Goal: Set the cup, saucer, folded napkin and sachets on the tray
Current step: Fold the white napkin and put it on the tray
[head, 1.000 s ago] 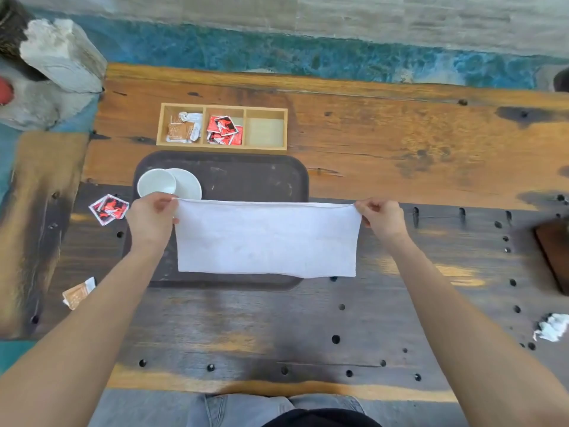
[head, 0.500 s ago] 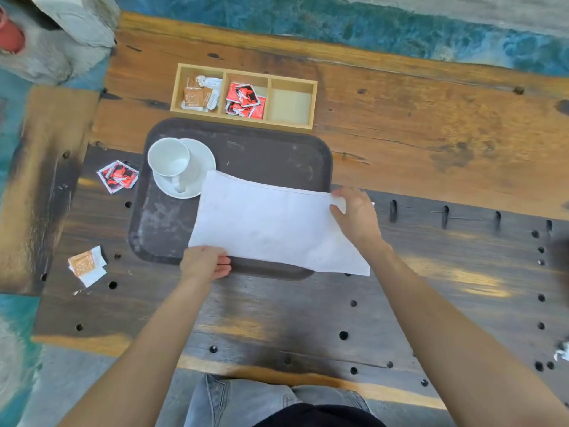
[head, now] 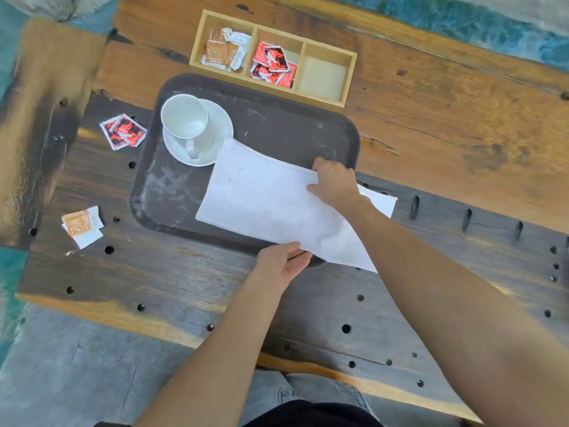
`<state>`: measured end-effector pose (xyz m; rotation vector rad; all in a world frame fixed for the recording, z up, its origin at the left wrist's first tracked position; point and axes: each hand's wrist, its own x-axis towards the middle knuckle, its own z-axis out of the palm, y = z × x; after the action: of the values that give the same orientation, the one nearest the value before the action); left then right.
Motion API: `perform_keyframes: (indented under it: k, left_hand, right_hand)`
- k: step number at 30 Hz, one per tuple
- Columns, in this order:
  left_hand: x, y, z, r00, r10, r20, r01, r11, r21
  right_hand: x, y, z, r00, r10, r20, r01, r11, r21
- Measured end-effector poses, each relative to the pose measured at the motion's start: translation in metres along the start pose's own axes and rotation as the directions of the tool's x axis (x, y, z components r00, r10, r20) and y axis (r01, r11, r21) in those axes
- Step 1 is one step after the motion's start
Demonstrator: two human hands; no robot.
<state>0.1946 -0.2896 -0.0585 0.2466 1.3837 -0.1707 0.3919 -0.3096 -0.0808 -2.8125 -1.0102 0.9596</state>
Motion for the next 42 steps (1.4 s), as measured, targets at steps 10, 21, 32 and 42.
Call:
perform_keyframes:
  k: [10,21,32,42]
  left_hand:
    - [-0.012,0.000,-0.011,0.989,0.141,-0.040,-0.135,0.983,0.122]
    - [-0.052,0.032,-0.044,0.918,0.384,0.097,-0.395,0.868,0.300]
    - [-0.080,0.082,-0.052,0.822,0.529,0.211,-0.560,0.682,0.471]
    - [-0.104,0.125,-0.045,0.754,0.559,0.345,-0.654,0.588,0.476]
  right_hand:
    - [-0.004,0.006,-0.016,0.997,-0.008,0.077,-0.015,0.955,0.295]
    - [-0.069,0.024,-0.036,0.989,0.011,0.146,-0.137,0.413,0.900]
    - [-0.131,0.033,-0.054,0.979,-0.012,0.203,-0.202,0.029,0.979]
    - [-0.162,0.007,-0.055,0.953,0.300,0.045,-0.056,0.026,0.998]
